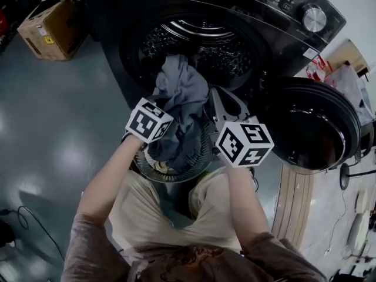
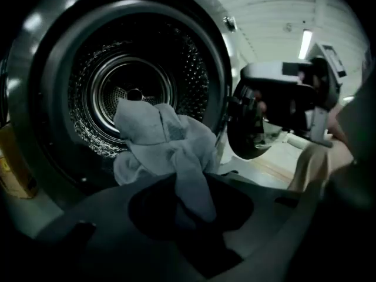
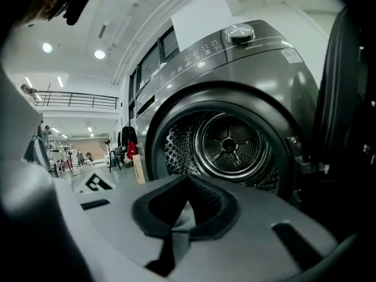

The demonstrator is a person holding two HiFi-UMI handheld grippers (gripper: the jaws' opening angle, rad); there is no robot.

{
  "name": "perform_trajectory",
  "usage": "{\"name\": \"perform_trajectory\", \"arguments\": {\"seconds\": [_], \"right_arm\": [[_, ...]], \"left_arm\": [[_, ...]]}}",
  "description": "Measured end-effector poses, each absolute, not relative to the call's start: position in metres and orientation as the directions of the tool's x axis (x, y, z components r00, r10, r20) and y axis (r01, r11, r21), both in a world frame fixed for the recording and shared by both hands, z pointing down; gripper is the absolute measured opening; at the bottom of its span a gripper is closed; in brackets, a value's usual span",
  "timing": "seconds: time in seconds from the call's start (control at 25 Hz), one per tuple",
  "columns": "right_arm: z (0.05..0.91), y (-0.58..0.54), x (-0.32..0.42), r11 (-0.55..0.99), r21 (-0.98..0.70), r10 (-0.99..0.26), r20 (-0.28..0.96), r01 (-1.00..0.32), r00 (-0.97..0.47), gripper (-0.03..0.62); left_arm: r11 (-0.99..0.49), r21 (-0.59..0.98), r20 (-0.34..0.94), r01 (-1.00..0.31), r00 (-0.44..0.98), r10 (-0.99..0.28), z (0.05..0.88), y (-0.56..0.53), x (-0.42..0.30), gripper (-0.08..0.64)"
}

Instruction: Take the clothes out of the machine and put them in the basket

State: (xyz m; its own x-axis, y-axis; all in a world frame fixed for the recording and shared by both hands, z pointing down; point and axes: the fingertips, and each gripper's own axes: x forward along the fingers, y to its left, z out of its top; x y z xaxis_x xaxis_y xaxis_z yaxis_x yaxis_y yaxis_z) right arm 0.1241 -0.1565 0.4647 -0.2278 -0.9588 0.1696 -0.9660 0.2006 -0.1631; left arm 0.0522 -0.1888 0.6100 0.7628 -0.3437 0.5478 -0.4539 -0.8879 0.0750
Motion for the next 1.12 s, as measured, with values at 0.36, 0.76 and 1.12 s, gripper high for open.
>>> {"name": "perform_trajectory", "arguments": {"seconds": [0.36, 0.76, 1.12], "right_arm": [[0.470, -0.162, 0.105, 0.229, -0.151, -0.950, 0.181, -0.962, -0.255, -0.003], [0.478, -0.166, 0.074, 0.299, -0.160, -0.926, 0.192, -0.941, -0.326, -0.002], [0.495, -0.162, 0.036, 0.429, -0.179, -0.864, 0.204, -0.885, -0.460, -0.003]], "left_arm": [[-0.889, 0.170, 0.550, -0.426, 0.789, -0.273, 0.619, -0.098, 0.017, 0.115], [-0.832, 0.117, 0.471, -0.543, 0.768, -0.435, 0.615, -0.140, 0.005, 0.353], [-0.807, 0.062, 0.378, -0.587, 0.762, -0.525, 0.552, -0.171, -0.032, 0.350]]}}
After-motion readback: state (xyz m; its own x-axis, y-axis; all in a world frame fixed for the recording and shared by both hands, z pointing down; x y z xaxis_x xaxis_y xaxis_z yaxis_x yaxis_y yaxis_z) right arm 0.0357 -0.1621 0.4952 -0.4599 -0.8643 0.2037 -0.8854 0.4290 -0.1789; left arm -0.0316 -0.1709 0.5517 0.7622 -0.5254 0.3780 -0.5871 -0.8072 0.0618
